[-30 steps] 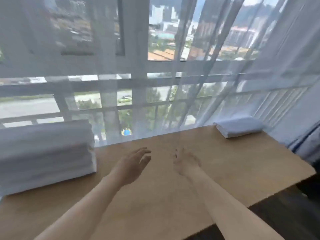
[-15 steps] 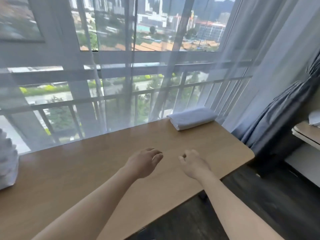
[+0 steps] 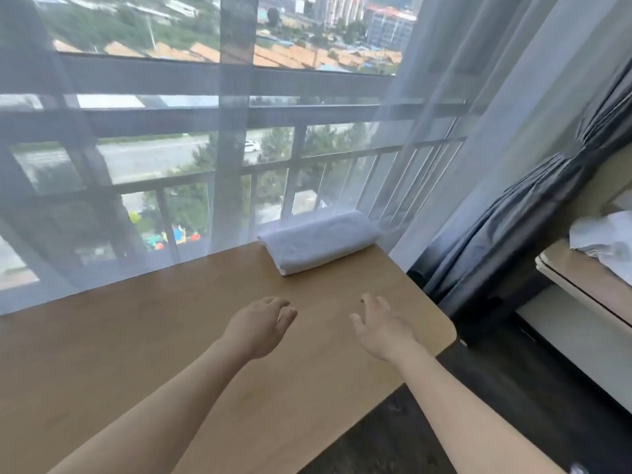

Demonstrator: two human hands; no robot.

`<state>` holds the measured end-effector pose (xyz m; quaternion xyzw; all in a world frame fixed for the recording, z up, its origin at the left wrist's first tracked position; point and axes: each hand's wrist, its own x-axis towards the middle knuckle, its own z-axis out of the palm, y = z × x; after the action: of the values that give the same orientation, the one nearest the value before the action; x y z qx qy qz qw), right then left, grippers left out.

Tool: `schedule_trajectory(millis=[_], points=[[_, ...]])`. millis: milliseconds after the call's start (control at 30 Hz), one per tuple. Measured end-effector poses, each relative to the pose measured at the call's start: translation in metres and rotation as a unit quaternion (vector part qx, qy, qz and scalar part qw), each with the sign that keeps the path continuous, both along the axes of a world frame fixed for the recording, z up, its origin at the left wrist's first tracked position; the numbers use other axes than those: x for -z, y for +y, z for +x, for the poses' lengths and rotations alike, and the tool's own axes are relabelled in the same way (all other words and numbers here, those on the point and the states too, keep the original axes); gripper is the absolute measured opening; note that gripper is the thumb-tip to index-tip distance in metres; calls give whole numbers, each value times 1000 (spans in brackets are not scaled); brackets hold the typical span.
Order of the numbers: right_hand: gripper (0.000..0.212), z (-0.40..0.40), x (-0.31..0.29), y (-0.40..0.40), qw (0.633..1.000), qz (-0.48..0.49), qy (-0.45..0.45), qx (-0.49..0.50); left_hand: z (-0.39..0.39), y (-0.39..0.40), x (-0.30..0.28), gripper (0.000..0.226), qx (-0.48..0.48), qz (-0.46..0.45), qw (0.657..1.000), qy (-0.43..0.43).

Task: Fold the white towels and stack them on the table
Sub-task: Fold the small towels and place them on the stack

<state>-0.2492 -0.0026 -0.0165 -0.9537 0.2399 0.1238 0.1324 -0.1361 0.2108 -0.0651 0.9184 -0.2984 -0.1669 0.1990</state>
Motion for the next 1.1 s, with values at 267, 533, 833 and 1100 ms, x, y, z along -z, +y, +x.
schedule_trajectory(millis=[267,533,833,1100], points=[[56,73,27,-91,999,24,-15,-31,51,-90,13,54,-46,11,999,-14],[57,175,68,-203,991,83,-48,-92,112,-183,52,57,-170,26,985,-16],[71,269,137,-267,950,89,-109,-279,165,-246,113,68,-167,-2,983,-76],[91,313,182,-270,911,53,-123,-391,188,-257,134,84,-168,63,972,-151]])
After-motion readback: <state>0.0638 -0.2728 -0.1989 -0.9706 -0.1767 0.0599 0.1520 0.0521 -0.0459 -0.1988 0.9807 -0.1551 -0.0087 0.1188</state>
